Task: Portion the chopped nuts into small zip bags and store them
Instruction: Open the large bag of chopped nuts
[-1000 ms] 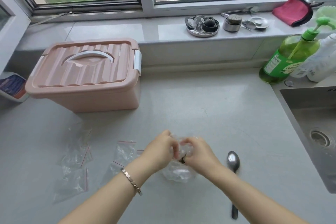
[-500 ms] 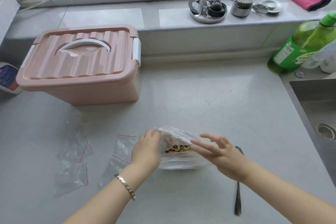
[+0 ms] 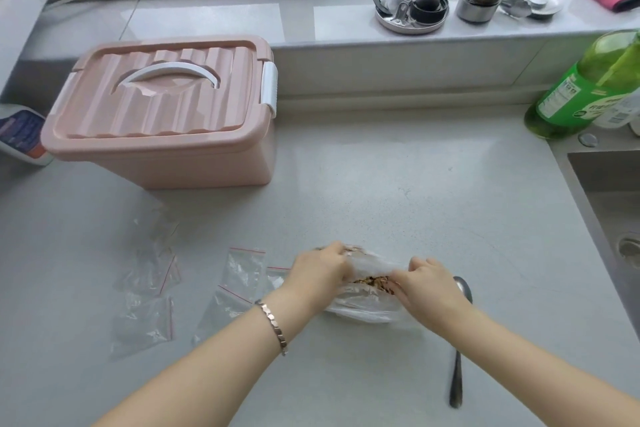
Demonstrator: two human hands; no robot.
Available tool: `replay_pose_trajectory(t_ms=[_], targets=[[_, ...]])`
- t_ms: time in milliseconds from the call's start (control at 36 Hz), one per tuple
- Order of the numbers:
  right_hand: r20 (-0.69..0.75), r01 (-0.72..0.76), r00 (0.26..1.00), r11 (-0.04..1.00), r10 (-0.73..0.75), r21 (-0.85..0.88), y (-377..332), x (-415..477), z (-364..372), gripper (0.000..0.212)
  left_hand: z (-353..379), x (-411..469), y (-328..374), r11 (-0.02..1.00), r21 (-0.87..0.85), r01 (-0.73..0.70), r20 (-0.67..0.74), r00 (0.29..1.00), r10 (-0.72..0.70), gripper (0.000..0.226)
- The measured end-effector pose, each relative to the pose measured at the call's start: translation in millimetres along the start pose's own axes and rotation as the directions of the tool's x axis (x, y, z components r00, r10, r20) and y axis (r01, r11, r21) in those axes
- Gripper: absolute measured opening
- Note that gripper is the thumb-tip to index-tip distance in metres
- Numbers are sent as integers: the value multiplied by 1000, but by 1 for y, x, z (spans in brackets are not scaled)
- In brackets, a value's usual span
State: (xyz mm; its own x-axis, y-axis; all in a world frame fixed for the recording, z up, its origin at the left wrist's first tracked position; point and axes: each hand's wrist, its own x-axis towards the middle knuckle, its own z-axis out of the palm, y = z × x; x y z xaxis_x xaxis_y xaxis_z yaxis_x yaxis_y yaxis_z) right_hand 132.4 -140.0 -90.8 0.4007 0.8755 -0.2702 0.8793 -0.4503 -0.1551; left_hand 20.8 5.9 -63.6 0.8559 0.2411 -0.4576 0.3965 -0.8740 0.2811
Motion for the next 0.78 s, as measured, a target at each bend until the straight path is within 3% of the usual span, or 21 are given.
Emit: replay_pose_trajectory(t_ms=[83,167,250,389,500,583,639,694,750,778], targets=[[216,-131,968,991,129,-2,2,-5,-3,44,-1,2,0,994,100,-35,70,997,28,44],[217,-94,971,995,99,-34,4,-8,-5,70,3,3,-2,990,133,51,61,996,-59,60],[231,-73,969,995,86,-65,11,-5,-1,83,4,3,-7,988,57,144,58,987,-147,51],[196,-46,979,996,59,-71,20,11,5,83,8,1,-31,963,-127,239,74,970,-231,75],[213,-49,975,997,59,-52,18,37,5,82,20,-1,-42,941,-183,283,16,958,-285,75],[254,-93,961,994,105,-58,20,50,1,80,34,-5,-39,910,-325,259,82,966,-246,77],[317,-128,936,988,151,-91,17,53,-2,74,39,-12,-35,845,-490,213,80,976,-200,73],[411,-170,893,983,182,-65,9,51,-8,68,39,-23,-35,763,-629,148,-60,969,-238,47],[426,-180,891,983,154,21,1,45,-18,62,38,-34,-42,728,-670,146,-244,882,-402,19],[383,-163,914,985,132,49,-2,41,-24,56,38,-39,-47,732,-654,194,-303,818,-488,16]])
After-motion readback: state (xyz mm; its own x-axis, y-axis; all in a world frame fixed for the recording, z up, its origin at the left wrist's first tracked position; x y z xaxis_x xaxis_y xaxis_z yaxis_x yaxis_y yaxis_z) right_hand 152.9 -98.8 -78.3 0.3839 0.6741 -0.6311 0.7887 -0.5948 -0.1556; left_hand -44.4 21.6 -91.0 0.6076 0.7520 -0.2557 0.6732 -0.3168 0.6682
